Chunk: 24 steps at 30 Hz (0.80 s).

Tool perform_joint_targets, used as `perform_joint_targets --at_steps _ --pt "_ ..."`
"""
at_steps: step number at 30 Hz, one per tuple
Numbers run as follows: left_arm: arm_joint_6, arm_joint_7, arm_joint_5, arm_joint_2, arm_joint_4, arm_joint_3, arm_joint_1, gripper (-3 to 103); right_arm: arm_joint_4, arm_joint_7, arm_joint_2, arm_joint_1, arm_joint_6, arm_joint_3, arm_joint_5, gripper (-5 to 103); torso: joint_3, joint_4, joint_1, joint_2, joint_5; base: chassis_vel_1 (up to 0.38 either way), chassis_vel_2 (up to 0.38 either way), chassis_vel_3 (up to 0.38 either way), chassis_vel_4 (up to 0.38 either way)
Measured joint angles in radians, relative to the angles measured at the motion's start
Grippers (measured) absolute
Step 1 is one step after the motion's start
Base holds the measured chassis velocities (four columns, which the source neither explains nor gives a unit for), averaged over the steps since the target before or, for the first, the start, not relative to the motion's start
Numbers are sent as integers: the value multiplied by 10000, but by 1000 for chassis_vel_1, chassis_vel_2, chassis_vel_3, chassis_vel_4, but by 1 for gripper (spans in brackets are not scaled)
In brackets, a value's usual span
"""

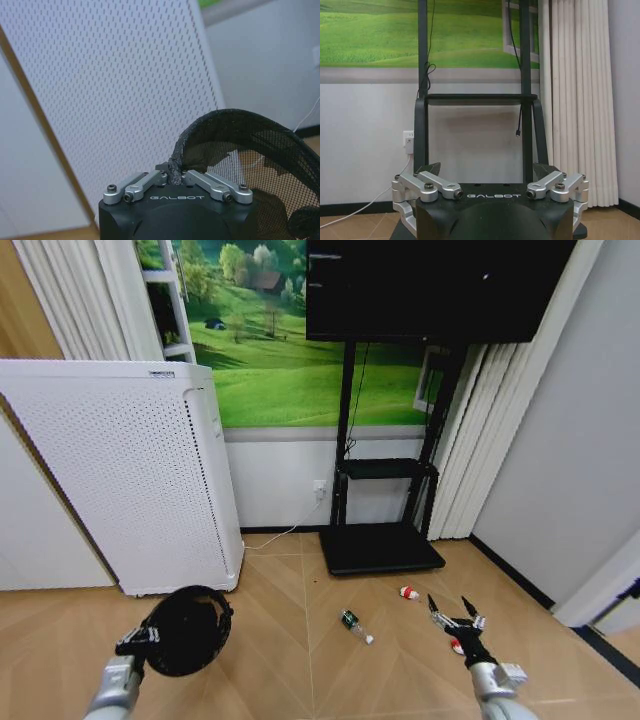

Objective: Pick up the trash bin and place the garbage on the floor into it.

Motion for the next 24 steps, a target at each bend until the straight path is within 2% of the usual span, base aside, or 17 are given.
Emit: perform_joint_targets --at_steps 3,4,6,13,24 --pt "-415 254 1069 -115 -248 85 -240 4 30 64 -45 -145 -107 -270 -241 100 0 -7 0 0 -3 0 0 0 0" --pt "-415 254 1069 -115 -248 85 -240 4 30 64 -45 -145 -107 -270 -241 100 0 -7 0 0 -3 0 0 0 0" --pt "-802 533 1362 -149 -302 138 -322 4 -101 67 -73 -203 -157 -472 -397 100 0 -4 -1 0 4 0 0 0 0" --pt "-1480 1028 1338 -233 -377 186 -597 4 -188 272 -22 -29 -323 -711 -1125 100 0 -7 -1 0 1 0 0 0 0" --pt "-1521 1081 1334 -259 -215 251 -655 4 -254 314 -86 116 -366 -979 -1293 100 0 -6 -2 2 2 31 32 -40 -47"
